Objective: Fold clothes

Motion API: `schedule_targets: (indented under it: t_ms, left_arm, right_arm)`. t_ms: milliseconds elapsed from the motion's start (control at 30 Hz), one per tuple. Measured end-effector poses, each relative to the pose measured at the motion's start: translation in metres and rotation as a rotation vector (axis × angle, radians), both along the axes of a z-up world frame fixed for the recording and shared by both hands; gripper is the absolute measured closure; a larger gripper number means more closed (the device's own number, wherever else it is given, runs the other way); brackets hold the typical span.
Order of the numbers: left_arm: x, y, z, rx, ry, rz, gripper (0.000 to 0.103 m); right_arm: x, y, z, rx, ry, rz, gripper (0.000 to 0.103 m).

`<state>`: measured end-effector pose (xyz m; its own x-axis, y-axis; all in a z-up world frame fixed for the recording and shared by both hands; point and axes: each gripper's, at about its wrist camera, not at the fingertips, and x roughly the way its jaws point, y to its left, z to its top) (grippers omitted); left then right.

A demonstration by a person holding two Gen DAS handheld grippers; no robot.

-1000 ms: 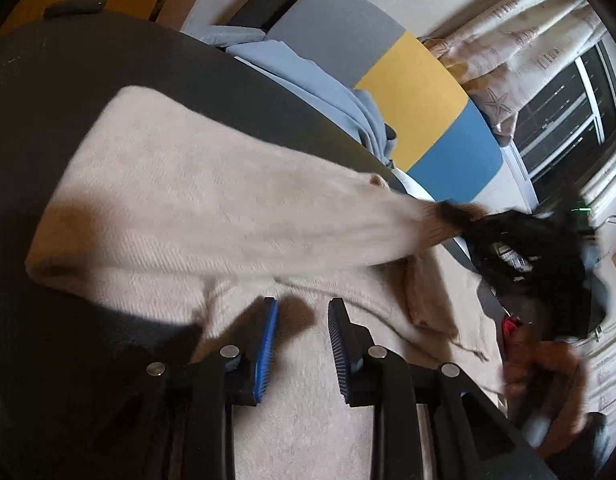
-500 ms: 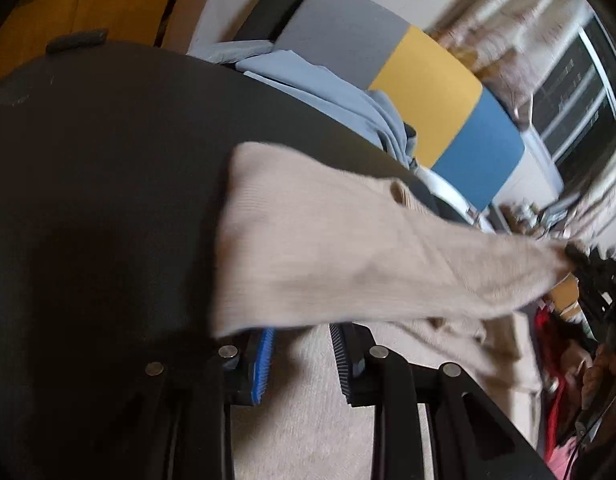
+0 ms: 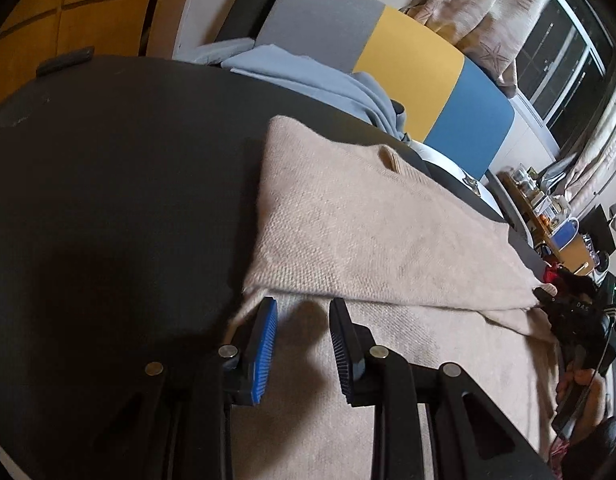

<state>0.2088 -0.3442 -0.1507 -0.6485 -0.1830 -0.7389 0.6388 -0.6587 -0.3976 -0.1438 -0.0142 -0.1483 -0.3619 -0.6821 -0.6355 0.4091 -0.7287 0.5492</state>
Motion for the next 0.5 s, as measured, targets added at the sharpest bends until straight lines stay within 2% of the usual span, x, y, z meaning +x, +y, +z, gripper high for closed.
schedule_targets:
  t_ms: [33,100,133,333,400,500]
  left_arm:
    - [0.003,-0.001,0.002,0.022,0.002,0.001,0.076]
    - [0.012,-0.004,0.010,0.084,0.063,0.010,0.077]
    - [0.013,-0.003,0.015,0.090,0.085,0.011,0.077]
    - [-0.018,0.017,0.043,-0.106,0.035,-0.063,0.074]
    - [-0.035,0.021,0.040,-0.133,-0.003,-0.098,0.072]
    - [-0.058,0.019,0.022,-0.158,-0.114,-0.097,0.072]
  right_arm:
    - [0.000,-0.001,0.003,-0.003,0.008,0.002,0.096]
    - [0.001,0.000,0.008,-0.014,0.022,0.007,0.096]
    - [0.001,0.001,0.010,-0.015,0.027,0.011,0.096]
    - [0.008,0.013,0.006,-0.010,0.047,-0.007,0.096]
    - [0.010,0.018,0.011,-0.002,0.075,-0.016,0.096]
    - [0.004,0.021,0.011,0.040,0.074,-0.019,0.096]
